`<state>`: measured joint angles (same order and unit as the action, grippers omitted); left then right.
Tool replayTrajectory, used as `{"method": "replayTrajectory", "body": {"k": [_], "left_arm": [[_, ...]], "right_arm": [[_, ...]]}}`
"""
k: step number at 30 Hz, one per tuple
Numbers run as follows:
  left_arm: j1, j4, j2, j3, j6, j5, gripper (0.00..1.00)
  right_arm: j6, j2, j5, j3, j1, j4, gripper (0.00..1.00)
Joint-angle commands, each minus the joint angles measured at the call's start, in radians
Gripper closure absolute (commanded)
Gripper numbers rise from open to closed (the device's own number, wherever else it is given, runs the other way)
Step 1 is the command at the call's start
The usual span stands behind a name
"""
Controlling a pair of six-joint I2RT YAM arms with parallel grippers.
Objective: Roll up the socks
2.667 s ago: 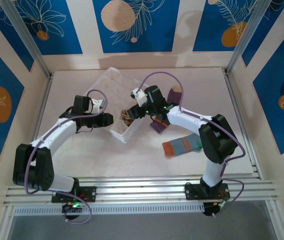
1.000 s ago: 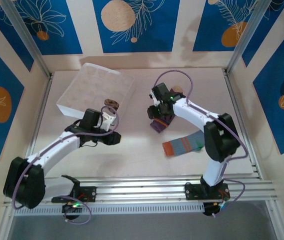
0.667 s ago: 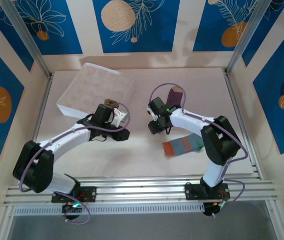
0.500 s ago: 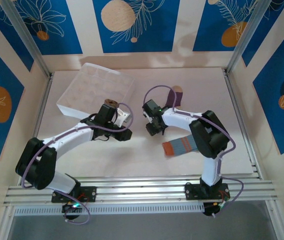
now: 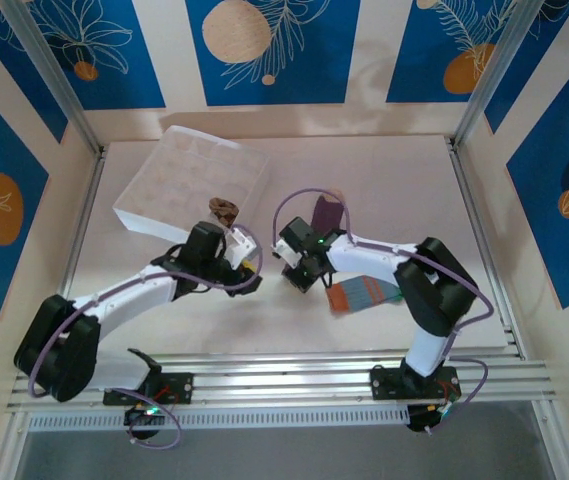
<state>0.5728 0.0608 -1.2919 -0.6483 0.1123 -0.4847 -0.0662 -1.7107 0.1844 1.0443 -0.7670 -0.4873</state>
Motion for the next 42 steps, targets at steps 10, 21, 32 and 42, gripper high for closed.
{"method": "replayTrajectory", "body": {"k": [10,21,32,42], "left_arm": [[0.087,-0.417,0.091,0.238,0.361,-0.156,0.53],[0.123,-0.451,-0.07,0.188,0.429,-0.183,0.49],[0.138,-0.447,-0.154,0.144,0.455,-0.198,0.61],[0.145,-0.454,-0.191,0.146,0.416,-0.232,1.0]], "right_arm": [[-0.055,0.143,-0.421,-0.081,0.019,-0.053,0.88],[-0.074,0.089,-0.498,-0.056,0.015,-0.077,0.85],[-0.083,0.056,-0.516,-0.049,0.012,-0.082,0.85],[-0.05,0.074,-0.559,-0.078,0.023,-0.038,0.84]]}}
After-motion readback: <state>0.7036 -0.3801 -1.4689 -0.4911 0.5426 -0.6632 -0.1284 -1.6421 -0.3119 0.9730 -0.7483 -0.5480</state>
